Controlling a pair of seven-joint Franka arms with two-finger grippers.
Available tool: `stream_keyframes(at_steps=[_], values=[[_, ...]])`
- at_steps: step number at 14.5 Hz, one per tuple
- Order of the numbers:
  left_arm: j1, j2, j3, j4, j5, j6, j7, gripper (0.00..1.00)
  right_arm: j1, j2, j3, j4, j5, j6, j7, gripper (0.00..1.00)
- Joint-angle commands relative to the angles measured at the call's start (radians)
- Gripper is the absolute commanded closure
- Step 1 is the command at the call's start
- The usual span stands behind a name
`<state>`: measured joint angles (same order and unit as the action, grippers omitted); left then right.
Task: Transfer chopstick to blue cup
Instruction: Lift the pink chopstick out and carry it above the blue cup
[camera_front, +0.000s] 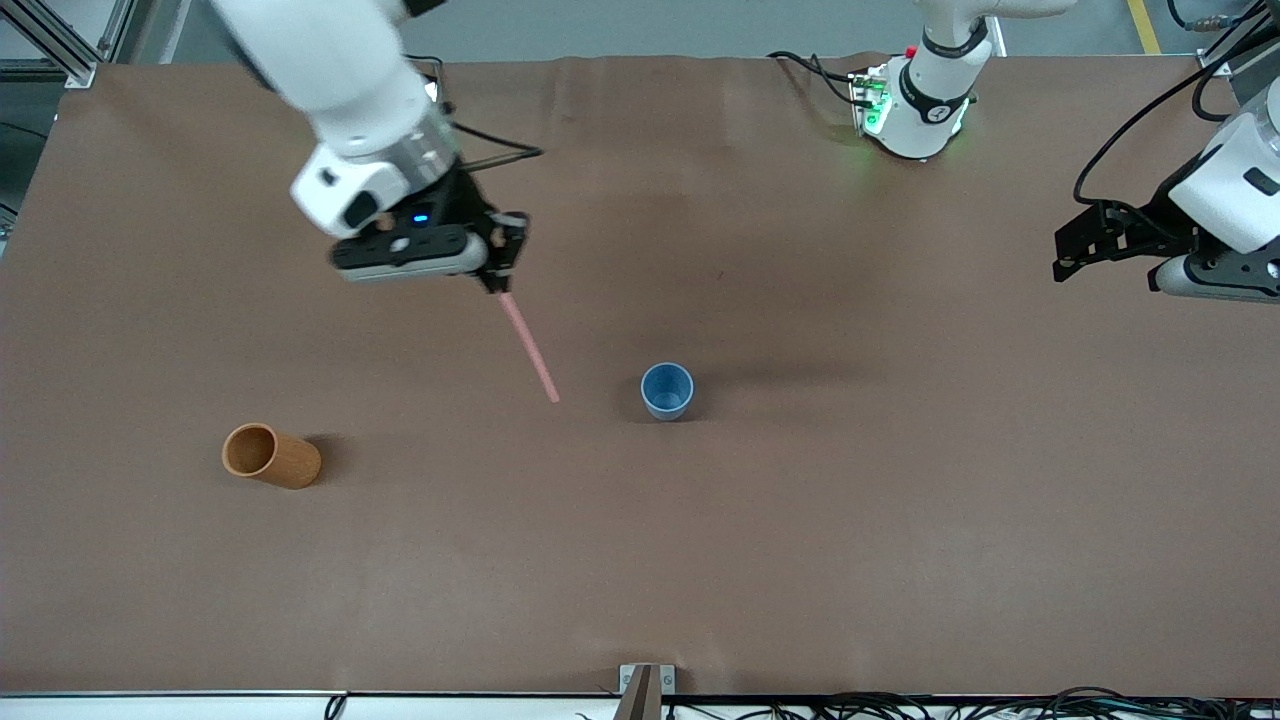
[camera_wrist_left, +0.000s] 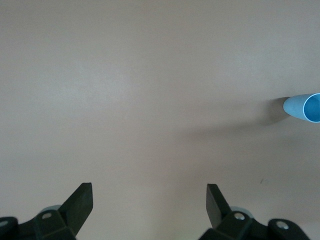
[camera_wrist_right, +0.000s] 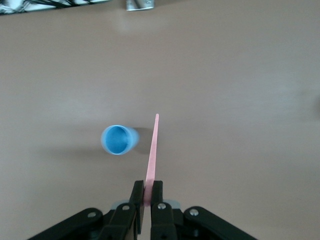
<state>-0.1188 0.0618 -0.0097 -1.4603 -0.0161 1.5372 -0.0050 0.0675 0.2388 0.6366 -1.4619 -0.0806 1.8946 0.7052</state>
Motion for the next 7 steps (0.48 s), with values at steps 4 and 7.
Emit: stream_keyframes(at_steps=[4, 7], values=[[0.007, 0.007, -0.004, 0.017, -0.010, -0.006, -0.006, 0.00, 0.145, 0.154, 0.055, 0.017, -0.232, 0.061, 0.284, 0.98], [0.007, 0.007, -0.004, 0.017, -0.010, -0.006, -0.009, 0.00, 0.184, 0.191, 0.055, 0.020, -0.246, 0.092, 0.315, 0.98]])
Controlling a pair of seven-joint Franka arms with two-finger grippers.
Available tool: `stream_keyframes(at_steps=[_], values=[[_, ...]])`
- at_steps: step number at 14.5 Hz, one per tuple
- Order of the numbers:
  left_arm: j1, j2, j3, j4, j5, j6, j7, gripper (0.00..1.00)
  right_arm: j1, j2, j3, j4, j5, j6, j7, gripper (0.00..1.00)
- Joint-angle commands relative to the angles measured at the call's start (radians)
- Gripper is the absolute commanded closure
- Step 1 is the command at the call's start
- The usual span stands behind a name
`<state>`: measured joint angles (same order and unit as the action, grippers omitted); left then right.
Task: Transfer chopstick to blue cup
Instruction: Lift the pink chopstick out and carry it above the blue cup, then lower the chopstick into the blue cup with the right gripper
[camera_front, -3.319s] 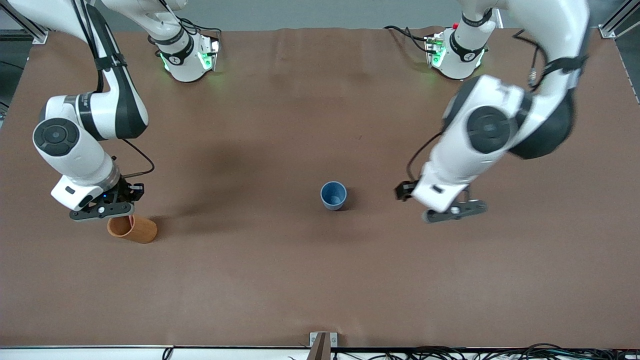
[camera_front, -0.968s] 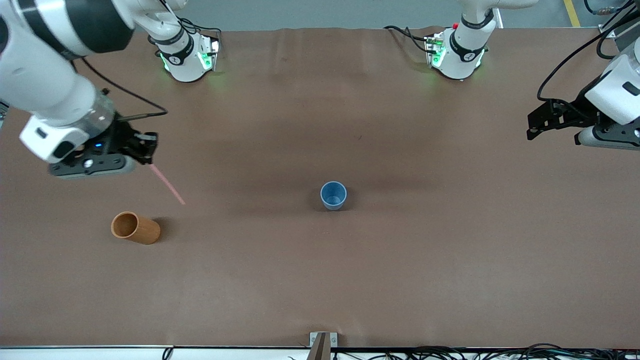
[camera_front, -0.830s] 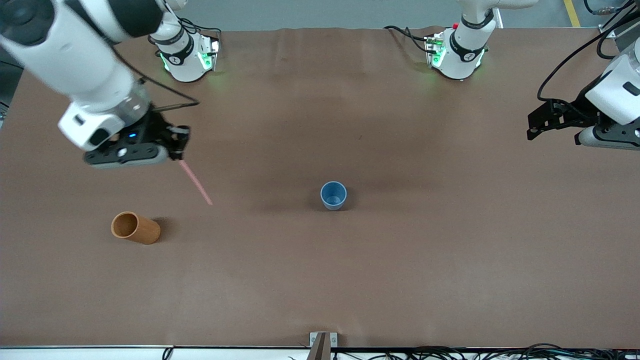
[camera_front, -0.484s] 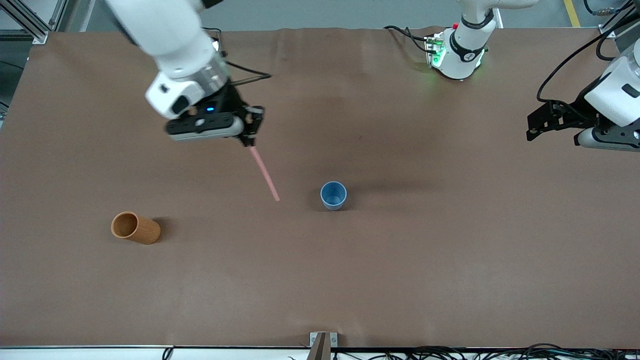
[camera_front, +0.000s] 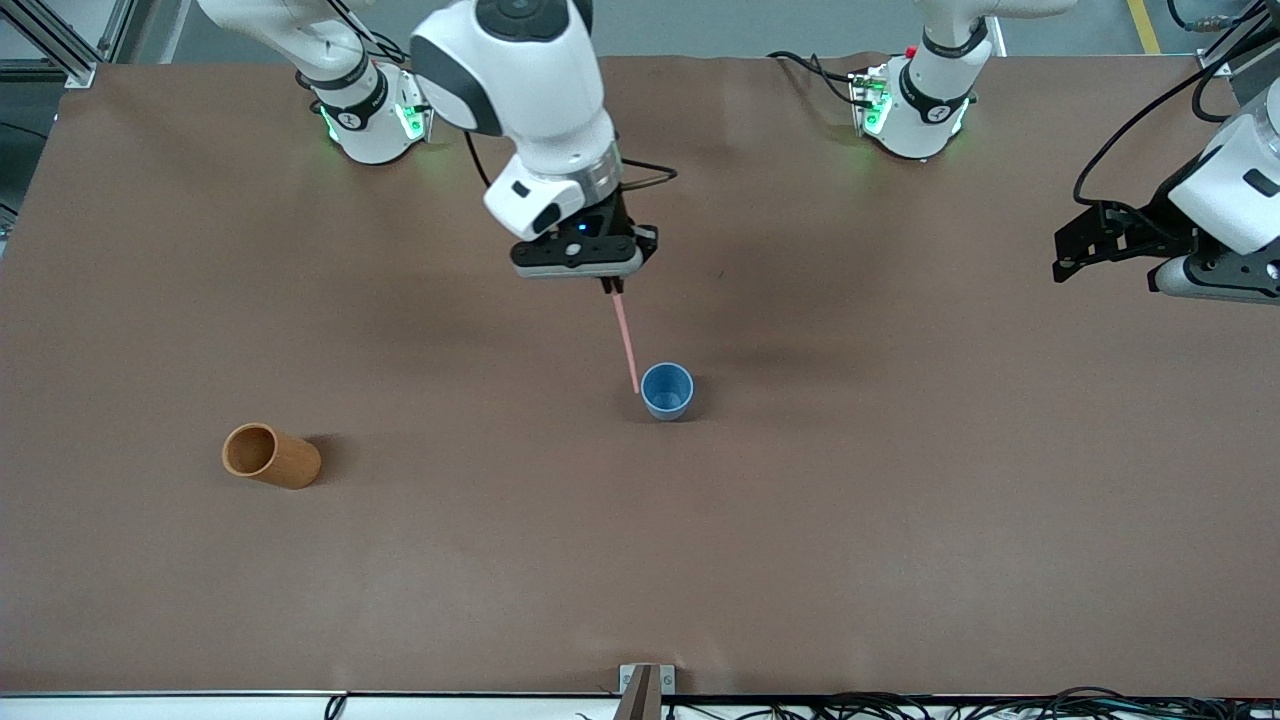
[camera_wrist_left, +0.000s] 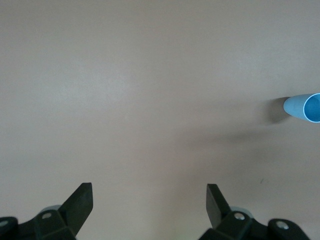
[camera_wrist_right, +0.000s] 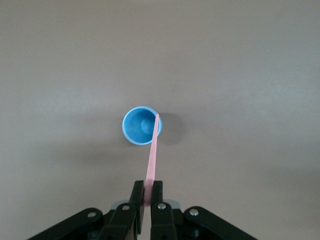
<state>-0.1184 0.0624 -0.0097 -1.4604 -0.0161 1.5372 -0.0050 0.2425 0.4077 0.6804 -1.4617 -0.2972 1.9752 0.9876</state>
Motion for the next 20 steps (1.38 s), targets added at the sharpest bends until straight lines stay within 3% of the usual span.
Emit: stream_keyframes(at_steps=[1, 6, 15, 18, 20], values=[[0.006, 0.007, -0.004, 0.017, -0.010, -0.006, -0.012, 0.00, 0.017, 0.031, 0.011, 0.020, -0.043, 0.022, 0.034, 0.98], [0.006, 0.007, -0.004, 0.017, -0.008, -0.006, -0.009, 0.00, 0.052, 0.094, 0.011, 0.012, -0.155, 0.068, 0.046, 0.97], [0.006, 0.007, -0.004, 0.017, -0.010, -0.006, -0.004, 0.00, 0.066, 0.184, 0.011, -0.016, -0.207, 0.166, 0.049, 0.92], [0.006, 0.007, -0.004, 0.015, -0.008, -0.006, -0.007, 0.00, 0.064, 0.192, 0.011, -0.014, -0.207, 0.165, 0.048, 0.83], [0.008, 0.007, -0.004, 0.015, -0.008, -0.006, -0.006, 0.00, 0.048, 0.191, 0.011, -0.002, -0.204, 0.165, 0.046, 0.69]])
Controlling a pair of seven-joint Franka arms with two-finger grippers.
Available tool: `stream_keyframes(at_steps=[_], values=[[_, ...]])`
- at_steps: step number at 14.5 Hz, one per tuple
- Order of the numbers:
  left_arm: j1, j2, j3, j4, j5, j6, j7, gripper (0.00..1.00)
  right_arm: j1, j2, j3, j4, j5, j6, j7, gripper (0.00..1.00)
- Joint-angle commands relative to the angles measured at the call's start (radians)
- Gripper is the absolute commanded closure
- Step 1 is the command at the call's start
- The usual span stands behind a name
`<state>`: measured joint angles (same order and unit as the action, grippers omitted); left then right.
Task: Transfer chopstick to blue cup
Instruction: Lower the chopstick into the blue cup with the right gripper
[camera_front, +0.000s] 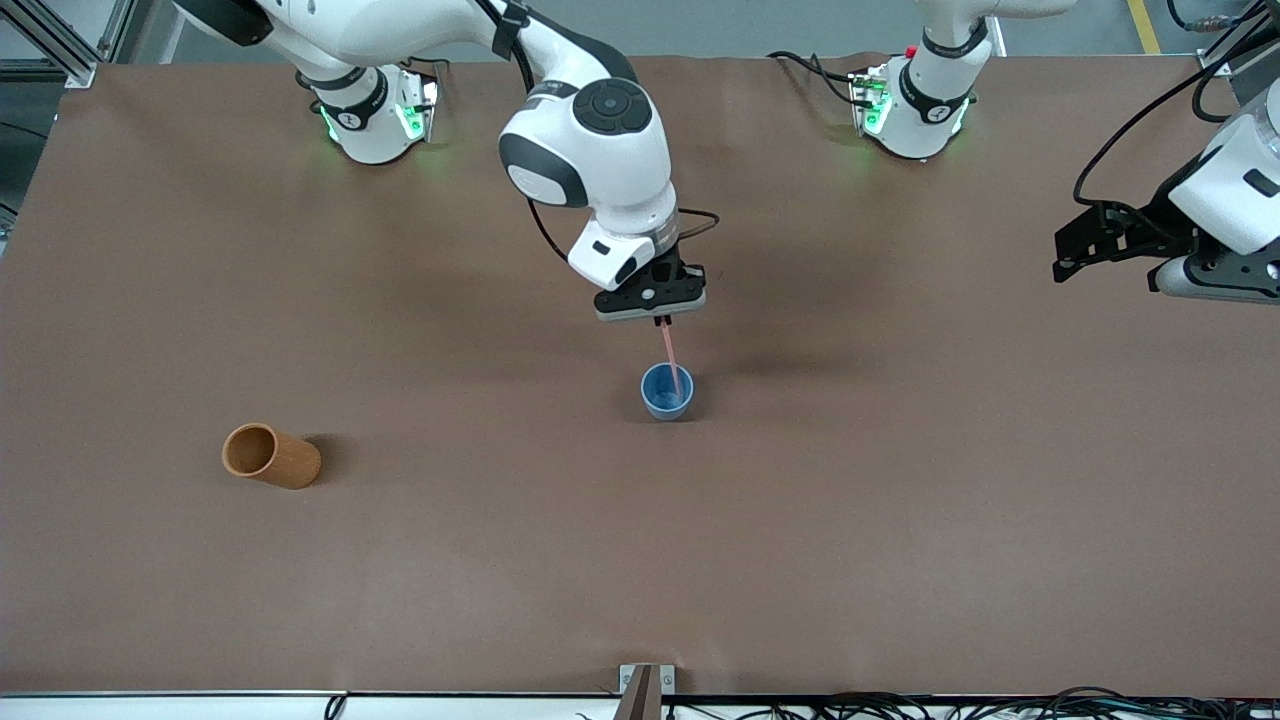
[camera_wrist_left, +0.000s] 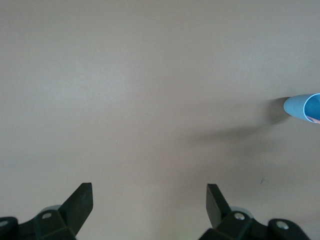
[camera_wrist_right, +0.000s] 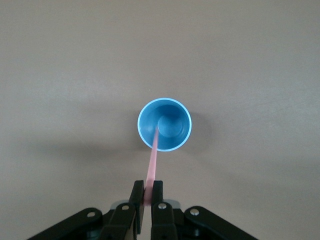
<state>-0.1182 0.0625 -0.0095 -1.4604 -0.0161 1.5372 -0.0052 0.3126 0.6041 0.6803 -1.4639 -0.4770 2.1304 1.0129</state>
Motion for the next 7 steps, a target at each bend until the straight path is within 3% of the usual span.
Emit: stream_keyframes(at_steps=[1, 2, 3, 7], values=[[0.008, 0.006, -0.004, 0.015, -0.008, -0.005, -0.006, 0.00, -0.030, -0.012, 0.012, 0.016, -0.022, 0.010, 0.012, 0.58], [0.008, 0.006, -0.004, 0.015, -0.008, -0.006, -0.004, 0.00, -0.047, -0.017, 0.015, 0.025, -0.019, 0.005, 0.010, 0.34], [0.008, 0.006, -0.006, 0.015, -0.008, -0.006, -0.004, 0.00, -0.052, -0.027, 0.015, 0.025, -0.018, 0.003, 0.010, 0.03], [0.008, 0.006, -0.004, 0.015, -0.008, -0.006, -0.004, 0.00, -0.112, -0.107, 0.018, 0.022, 0.003, -0.045, 0.006, 0.00]])
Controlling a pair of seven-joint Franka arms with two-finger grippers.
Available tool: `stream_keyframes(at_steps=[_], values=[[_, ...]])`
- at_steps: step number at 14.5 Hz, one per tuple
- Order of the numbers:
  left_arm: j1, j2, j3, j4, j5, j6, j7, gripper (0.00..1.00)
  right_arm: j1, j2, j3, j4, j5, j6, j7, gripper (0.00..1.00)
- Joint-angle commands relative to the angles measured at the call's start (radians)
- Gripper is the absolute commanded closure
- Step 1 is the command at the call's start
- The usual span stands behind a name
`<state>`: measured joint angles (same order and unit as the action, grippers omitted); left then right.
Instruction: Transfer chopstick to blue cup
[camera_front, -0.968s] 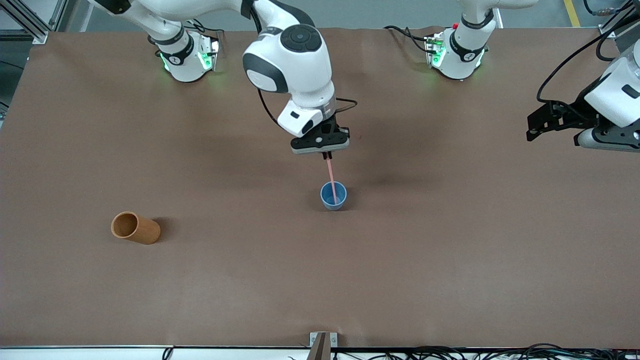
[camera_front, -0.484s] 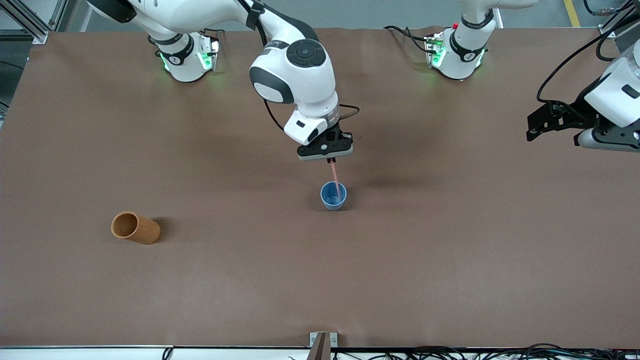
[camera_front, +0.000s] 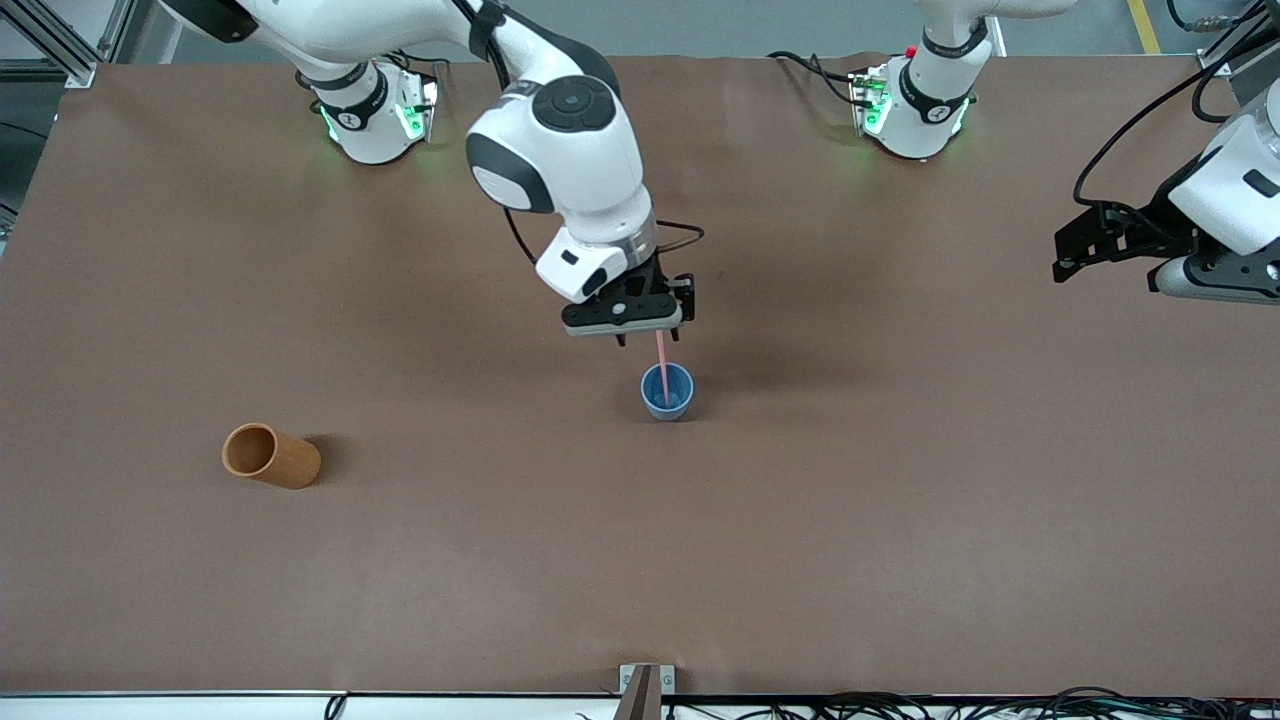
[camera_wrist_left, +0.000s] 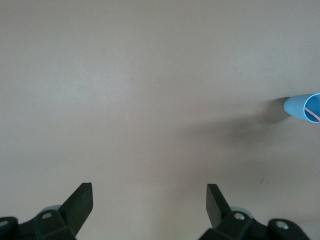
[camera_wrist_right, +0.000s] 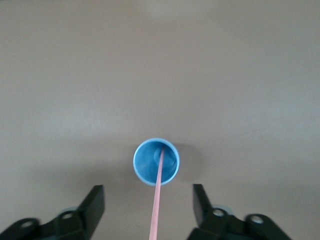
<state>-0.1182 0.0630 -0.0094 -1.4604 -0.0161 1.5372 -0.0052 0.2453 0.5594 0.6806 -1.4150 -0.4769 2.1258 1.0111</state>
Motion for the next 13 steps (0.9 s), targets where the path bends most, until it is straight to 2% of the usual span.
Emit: stream_keyframes(at_steps=[1, 3, 4, 8, 11, 13], values=[[0.008, 0.008, -0.004, 0.015, -0.008, -0.006, -0.004, 0.00, -0.064, -0.088, 0.017, -0.022, 0.036, -0.102, 0.006, 0.00], [0.008, 0.008, -0.004, 0.015, -0.008, -0.005, -0.002, 0.00, -0.139, -0.168, 0.007, -0.018, 0.160, -0.165, -0.046, 0.00], [0.008, 0.009, -0.004, 0.015, -0.008, -0.006, -0.002, 0.00, -0.174, -0.200, -0.003, -0.021, 0.191, -0.181, -0.101, 0.00], [0.006, 0.011, -0.006, 0.015, -0.008, -0.005, -0.004, 0.00, -0.195, -0.312, -0.163, -0.027, 0.213, -0.326, -0.305, 0.00], [0.006, 0.011, -0.006, 0.015, -0.008, -0.005, -0.006, 0.00, -0.215, -0.389, -0.297, -0.028, 0.360, -0.385, -0.420, 0.00], [0.006, 0.011, -0.004, 0.017, -0.008, -0.005, -0.007, 0.00, -0.215, -0.421, -0.396, -0.030, 0.412, -0.434, -0.584, 0.00]])
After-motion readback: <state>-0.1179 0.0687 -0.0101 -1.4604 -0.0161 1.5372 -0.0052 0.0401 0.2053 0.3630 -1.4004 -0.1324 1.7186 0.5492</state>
